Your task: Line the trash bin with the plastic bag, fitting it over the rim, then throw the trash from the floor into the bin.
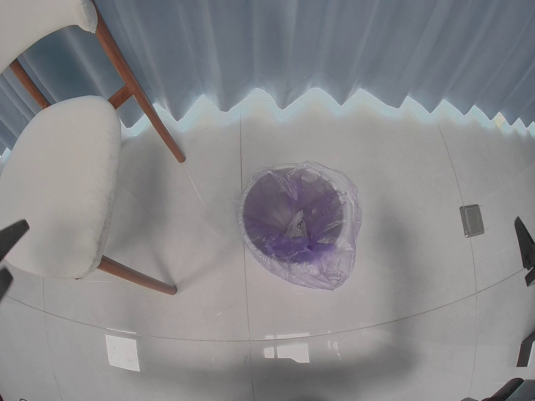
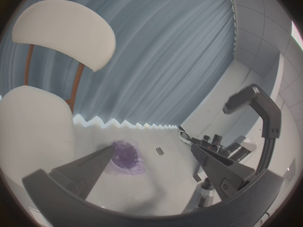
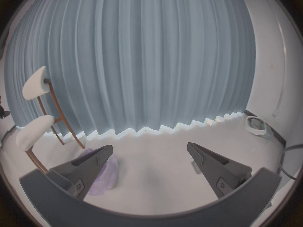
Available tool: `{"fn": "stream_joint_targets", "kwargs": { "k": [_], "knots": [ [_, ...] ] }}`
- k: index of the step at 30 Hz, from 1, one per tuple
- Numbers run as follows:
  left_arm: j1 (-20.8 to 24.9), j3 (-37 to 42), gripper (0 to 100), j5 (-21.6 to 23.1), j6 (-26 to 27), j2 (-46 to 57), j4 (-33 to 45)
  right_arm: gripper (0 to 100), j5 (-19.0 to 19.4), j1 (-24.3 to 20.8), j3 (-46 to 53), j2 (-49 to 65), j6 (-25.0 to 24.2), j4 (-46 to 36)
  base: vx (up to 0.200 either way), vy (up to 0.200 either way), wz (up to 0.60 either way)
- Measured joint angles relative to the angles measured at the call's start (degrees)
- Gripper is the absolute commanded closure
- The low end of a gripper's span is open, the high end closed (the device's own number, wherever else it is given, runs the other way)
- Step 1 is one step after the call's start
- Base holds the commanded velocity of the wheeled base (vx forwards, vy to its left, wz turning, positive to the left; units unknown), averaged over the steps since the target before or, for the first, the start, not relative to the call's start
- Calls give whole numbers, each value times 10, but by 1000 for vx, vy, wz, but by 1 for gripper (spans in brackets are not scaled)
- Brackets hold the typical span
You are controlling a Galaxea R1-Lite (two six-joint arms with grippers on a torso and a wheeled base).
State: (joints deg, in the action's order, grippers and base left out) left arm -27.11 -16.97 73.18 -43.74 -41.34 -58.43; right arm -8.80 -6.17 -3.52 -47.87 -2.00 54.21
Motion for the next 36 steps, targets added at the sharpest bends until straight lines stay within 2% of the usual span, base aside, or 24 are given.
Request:
{"fn": "stream_joint_targets", "kwargs": {
  "k": [2, 6, 10, 16, 19, 22, 24, 26, 28, 32, 36],
  "knots": [
    [-4, 17, 0, 34, 0, 21, 0, 0, 1, 26, 12, 40, 5, -22, 0, 0, 0],
    [5, 44, 0, 74, -6, 46, 1, 0, 11, 63, 22, 117, 14, -86, 0, 0, 0],
    [49, 74, 0, 99, -13, 71, 2, 0, 49, 106, 25, 222, 20, -188, 0, 0, 0],
    [134, 118, 0, 126, -22, 130, 21, 0, 107, 149, 25, 345, 9, -330, 0, 0, 0],
    [156, 133, 0, 133, -22, 187, 62, 0, 119, 161, 25, 381, 2, -371, 0, 0, 0],
    [168, 145, 0, 125, 7, 247, 109, 0, 127, 170, 25, 401, -1, -444, 0, 0, 0],
    [172, 151, 0, 102, 36, 279, 137, 0, 131, 174, 25, 408, -1, -486, 0, 0, 0],
    [175, 155, 0, 57, 72, 304, 169, 0, 134, 177, 25, 414, 1, -510, 0, 0, 0],
    [177, 157, 0, -6, 109, 319, 210, 0, 136, 179, 25, 417, 2, -515, 0, 0, 0],
    [180, 159, 0, -159, 193, 338, 308, 0, 138, 182, 25, 421, 4, -516, 0, 0, 0],
    [181, 160, 0, -308, 255, 347, 368, 0, 139, 184, 25, 422, 5, -516, 0, 0, 0]
  ]
}}
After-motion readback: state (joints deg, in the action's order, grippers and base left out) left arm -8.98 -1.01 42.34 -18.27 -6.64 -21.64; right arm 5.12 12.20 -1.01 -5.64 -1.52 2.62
